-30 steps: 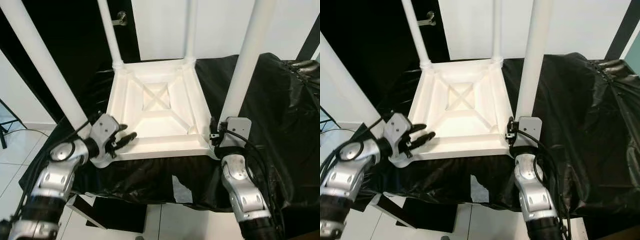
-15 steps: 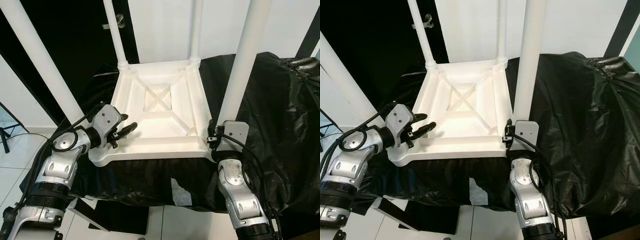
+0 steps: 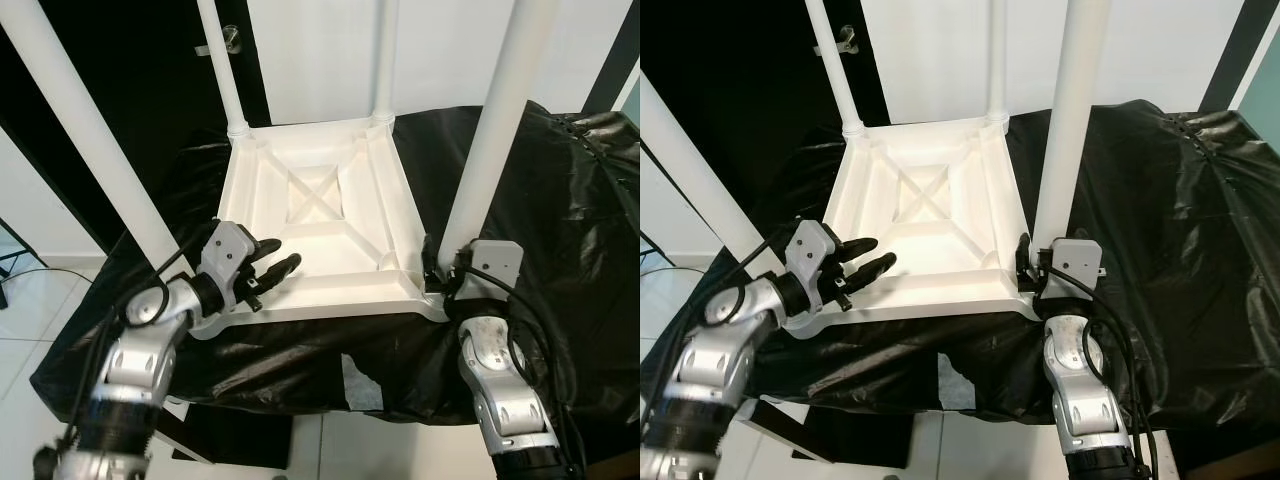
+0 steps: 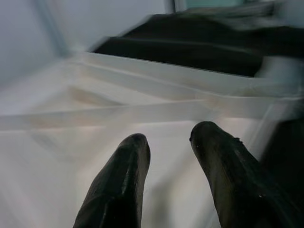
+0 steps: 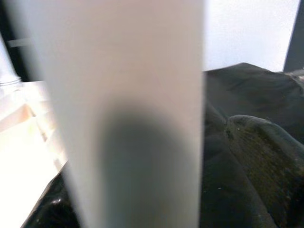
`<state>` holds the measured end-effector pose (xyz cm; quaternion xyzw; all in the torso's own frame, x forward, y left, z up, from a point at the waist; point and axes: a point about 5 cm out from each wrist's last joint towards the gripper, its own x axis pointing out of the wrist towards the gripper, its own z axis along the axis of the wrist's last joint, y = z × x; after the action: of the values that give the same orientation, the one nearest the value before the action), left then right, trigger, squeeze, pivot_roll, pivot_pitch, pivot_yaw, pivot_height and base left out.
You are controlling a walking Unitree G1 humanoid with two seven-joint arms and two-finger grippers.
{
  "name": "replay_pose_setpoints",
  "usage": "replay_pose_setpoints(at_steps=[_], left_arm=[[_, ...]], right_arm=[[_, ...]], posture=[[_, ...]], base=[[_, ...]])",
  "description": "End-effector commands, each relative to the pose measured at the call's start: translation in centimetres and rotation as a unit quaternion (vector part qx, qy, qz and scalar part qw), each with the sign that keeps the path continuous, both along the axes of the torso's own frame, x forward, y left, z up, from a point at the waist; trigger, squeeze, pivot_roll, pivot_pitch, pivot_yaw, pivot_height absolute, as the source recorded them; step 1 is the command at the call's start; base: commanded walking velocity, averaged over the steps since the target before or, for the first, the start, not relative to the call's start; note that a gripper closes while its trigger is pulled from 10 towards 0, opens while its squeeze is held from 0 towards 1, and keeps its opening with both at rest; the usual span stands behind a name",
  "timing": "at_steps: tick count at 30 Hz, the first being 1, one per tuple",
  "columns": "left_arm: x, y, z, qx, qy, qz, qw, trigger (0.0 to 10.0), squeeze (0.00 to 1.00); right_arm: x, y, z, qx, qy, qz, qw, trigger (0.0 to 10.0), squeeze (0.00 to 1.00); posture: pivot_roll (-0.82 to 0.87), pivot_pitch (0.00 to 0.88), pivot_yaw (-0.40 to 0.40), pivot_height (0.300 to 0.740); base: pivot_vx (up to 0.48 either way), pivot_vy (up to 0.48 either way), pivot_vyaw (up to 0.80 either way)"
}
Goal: Building children table
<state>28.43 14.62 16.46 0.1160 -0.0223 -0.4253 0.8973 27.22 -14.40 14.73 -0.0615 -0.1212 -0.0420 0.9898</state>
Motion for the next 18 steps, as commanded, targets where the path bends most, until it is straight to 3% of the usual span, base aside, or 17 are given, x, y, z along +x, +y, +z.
replay_pose_setpoints(at_steps=[1,7,10,14,18], left_arm=[[-0.1,0.3,0.5,-0.018,-0.008,0.037,0.999,10.0,0.0],[-1.2,0.4,0.9,-0.037,-0.015,0.043,0.998,10.0,0.0],[-2.3,0.4,1.6,-0.067,-0.032,0.057,0.996,10.0,0.0],[-3.6,0.1,1.5,-0.088,-0.033,0.088,0.992,10.0,0.0],[-3.9,-0.1,1.4,-0.088,-0.033,0.092,0.991,10.0,0.0]], right_arm=[[-0.4,0.5,0.4,0.007,-0.018,0.018,1.0,10.0,0.0],[-1.1,0.6,0.8,0.008,-0.039,0.031,0.999,10.0,0.0],[-2.0,0.4,0.7,0.0,-0.046,0.049,0.998,10.0,0.0],[-3.5,0.0,0.2,-0.033,-0.039,0.086,0.995,10.0,0.0],[-3.8,-0.2,0.0,-0.044,-0.035,0.093,0.994,10.0,0.0]], posture=[[-0.01,0.0,0.018,0.74],[-0.01,0.0,0.016,0.74],[-0.01,0.0,0.014,0.74],[0.0,0.0,0.008,0.74],[0.0,0.0,0.008,0.74]], base=[[0.0,0.0,0.0],[0.0,0.0,0.0],[0.0,0.0,0.0],[0.0,0.0,0.0],[0.0,0.0,0.0]])
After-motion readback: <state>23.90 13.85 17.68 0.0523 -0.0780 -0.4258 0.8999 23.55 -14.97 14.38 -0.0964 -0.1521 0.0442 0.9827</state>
